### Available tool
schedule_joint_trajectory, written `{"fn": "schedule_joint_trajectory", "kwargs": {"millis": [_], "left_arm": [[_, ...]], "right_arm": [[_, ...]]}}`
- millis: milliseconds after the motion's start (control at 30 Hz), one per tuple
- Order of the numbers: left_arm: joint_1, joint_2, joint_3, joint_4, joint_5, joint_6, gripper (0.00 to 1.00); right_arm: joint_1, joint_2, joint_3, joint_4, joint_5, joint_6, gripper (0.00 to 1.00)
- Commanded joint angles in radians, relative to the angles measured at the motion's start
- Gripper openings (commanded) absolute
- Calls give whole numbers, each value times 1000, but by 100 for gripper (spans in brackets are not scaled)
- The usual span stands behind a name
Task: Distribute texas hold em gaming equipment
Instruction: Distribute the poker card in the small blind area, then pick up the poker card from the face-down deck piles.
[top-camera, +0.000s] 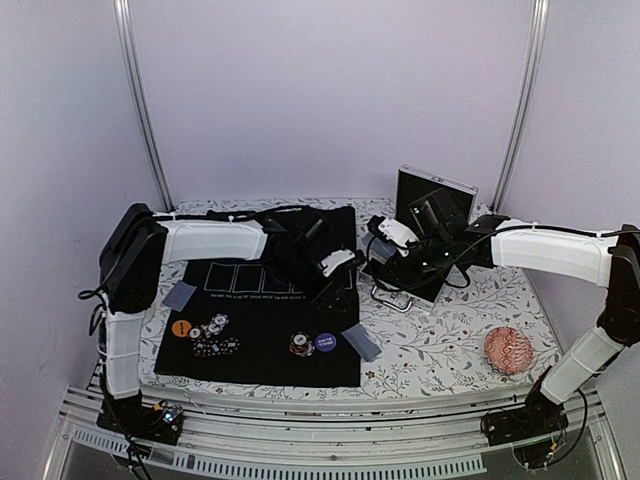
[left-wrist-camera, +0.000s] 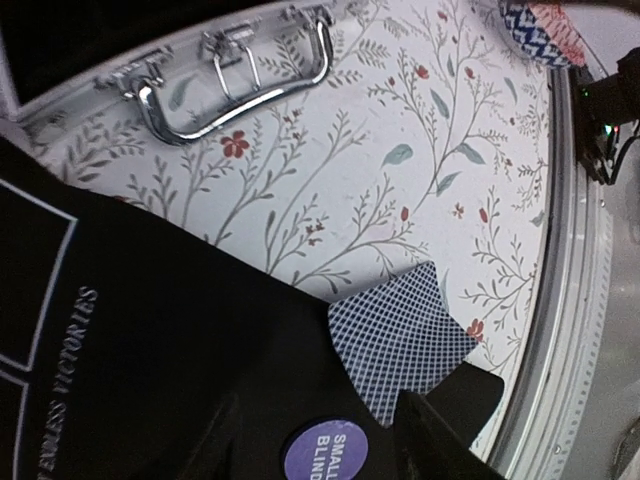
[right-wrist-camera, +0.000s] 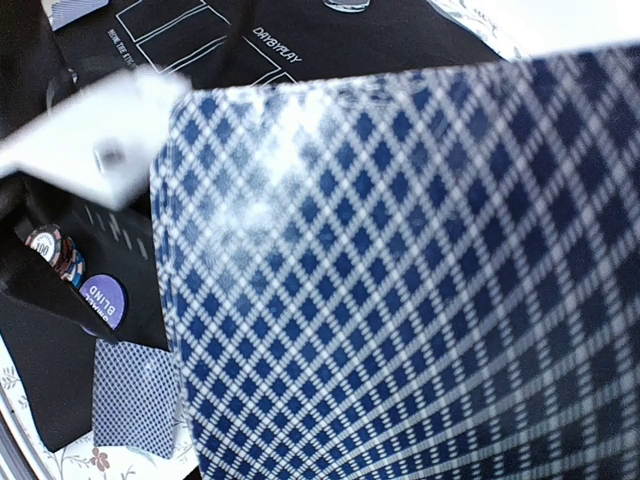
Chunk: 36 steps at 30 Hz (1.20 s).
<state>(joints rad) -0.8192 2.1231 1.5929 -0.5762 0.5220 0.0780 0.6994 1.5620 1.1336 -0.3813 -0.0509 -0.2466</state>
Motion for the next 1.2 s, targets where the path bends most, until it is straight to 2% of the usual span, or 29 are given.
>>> {"fn": "schedule_joint_trajectory", "kwargs": {"millis": [0,100,167,300,400,567,867,1067,1167], "left_arm": [[54,-143,-46,48,-73,-37,57],[105,-268,-110,136,-59,-125,62],[156,-354,-180,261,7,-206,67],[200,-528,-362,563,102,-349,87],[199,-573,-420,628,92,-363,92],[196,-545,-396,544,39,-344,92],[178,-522,-377,491,-31,-308,91],[166,-486,-339,361,-81,-230,82],[166,-490,-336,343,-141,-222,63]], "right_arm": [[-3,-33,8,1,-26,9,37],[3,-31,18,7,-61,10,38],[23,-26,25,22,-63,10,38],[71,7,68,20,-56,2,38],[109,46,121,20,-66,-4,38],[159,106,201,22,-87,-7,38],[212,205,297,-3,-84,-24,38],[219,206,302,-1,-75,-26,38],[218,208,302,-2,-81,-28,38]]}}
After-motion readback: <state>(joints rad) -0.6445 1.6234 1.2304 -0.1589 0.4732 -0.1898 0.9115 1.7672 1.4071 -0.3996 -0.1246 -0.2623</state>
